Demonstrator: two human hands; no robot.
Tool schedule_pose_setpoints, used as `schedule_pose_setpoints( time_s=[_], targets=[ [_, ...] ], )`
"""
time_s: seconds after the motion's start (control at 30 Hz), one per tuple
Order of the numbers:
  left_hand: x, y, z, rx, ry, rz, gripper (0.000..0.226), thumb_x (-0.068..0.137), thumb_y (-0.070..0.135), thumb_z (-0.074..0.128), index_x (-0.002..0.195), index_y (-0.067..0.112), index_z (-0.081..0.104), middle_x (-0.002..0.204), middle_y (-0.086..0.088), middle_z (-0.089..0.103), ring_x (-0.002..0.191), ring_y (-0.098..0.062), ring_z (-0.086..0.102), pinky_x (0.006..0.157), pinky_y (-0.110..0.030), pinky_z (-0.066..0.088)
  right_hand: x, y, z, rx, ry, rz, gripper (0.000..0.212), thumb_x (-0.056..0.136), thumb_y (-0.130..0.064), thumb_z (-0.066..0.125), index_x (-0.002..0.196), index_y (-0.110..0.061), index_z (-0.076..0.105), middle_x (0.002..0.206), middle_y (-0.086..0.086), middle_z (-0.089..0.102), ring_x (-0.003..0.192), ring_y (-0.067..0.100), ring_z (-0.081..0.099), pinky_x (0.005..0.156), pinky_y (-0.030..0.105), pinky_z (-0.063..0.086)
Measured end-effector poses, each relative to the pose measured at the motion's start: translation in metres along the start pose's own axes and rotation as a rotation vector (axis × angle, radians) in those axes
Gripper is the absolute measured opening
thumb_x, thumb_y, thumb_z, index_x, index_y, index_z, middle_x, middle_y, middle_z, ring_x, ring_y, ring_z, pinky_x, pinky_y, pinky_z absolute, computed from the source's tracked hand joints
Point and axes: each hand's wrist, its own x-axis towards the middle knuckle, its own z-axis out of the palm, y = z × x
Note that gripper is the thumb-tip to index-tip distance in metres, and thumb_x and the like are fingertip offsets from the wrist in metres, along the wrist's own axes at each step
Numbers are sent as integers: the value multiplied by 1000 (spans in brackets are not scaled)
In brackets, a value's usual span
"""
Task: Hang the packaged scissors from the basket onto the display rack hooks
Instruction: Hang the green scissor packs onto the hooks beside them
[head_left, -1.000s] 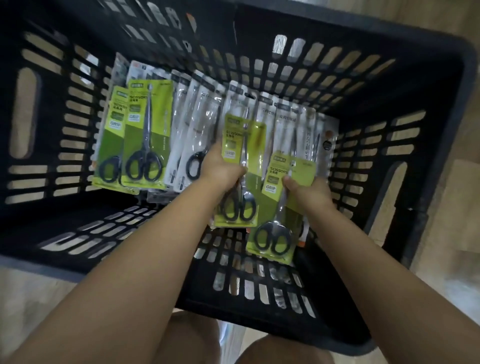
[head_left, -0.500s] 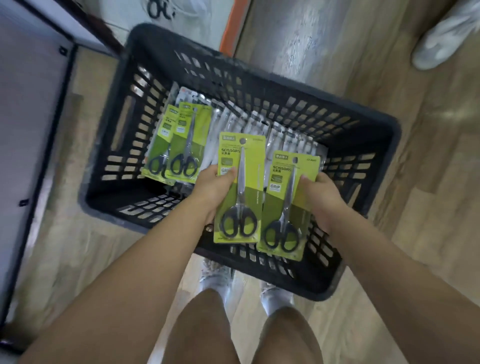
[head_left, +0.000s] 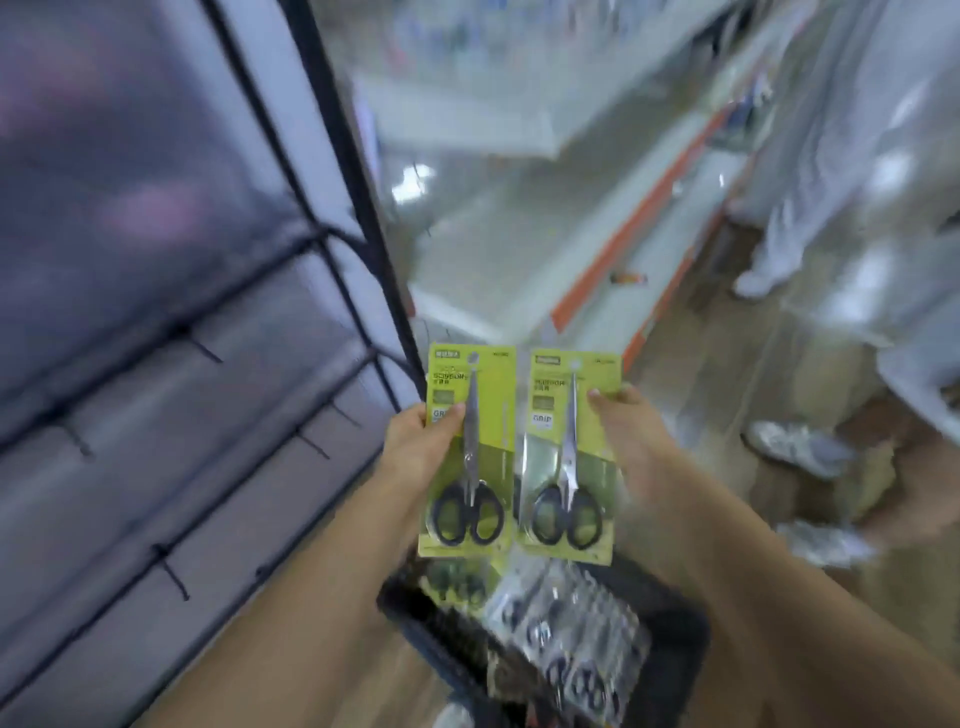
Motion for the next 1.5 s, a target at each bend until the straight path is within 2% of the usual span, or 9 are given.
schedule_pose_setpoints(
  time_s=[0.13,0.23,0.37,0.43,0.77,1.0,1.1,1.23,1.5],
  targets=[
    [-58,115,-75,-97,136,185,21,91,28,60,74,16,61,83,-5,67,80,-23,64,78,-30,54,-64,-136,5,1,-93,-236,26,97,-19,47,118,-8,57,105,10,61,92,28,56,84,33,45],
    [-109,173,-129,-245,217,284,15,91,24,60,81,13,63,87,-8,68,80,-24,63,84,-37,52,-121,-218,12,-13,-161,-419,28,98,-24,45,121,-10,53,116,10,57,96,23,48,83,29,35],
    [-170,211,-190,-330,323,376,16,91,25,61,81,12,61,92,-12,70,87,-29,65,89,-44,53,-203,-297,28,-4,-280,-595,44,101,-27,42,141,-12,35,144,4,40,128,26,40,102,36,32],
    [-193,216,-214,-391,360,404,15,92,23,60,80,13,62,91,-10,70,90,-30,66,90,-46,52,-230,-319,44,1,-340,-642,48,100,-29,42,145,-15,31,149,2,34,134,26,35,105,39,31],
    [-243,164,-296,-499,594,395,14,93,26,57,84,16,61,86,-8,65,81,-25,58,74,-33,45,-301,-301,124,-77,-607,-608,58,101,-29,41,151,-16,14,157,3,18,142,25,21,113,42,21],
    [-240,149,-318,-510,663,348,18,92,27,59,97,10,63,99,-9,68,96,-28,61,88,-39,47,-315,-299,157,-171,-622,-635,57,102,-28,38,151,-14,12,158,3,14,144,24,18,113,41,21],
    [-241,167,-332,-498,671,403,13,93,26,59,85,15,59,83,-3,62,80,-21,57,78,-31,44,-327,-327,164,-128,-619,-708,56,102,-25,38,150,-13,13,157,4,16,143,23,19,112,38,21],
    [-244,194,-349,-428,698,473,24,92,26,59,74,13,50,65,-2,48,59,-16,44,58,-28,37,-339,-366,173,-114,-597,-832,56,101,-26,38,150,-12,13,157,5,18,142,24,21,111,39,23],
    [-243,213,-371,-393,727,579,14,93,24,58,89,11,57,76,3,58,69,-12,52,78,-29,42,-337,-406,191,-37,-551,-951,51,100,-26,41,146,-10,26,151,6,33,137,24,32,108,38,29]
  ],
)
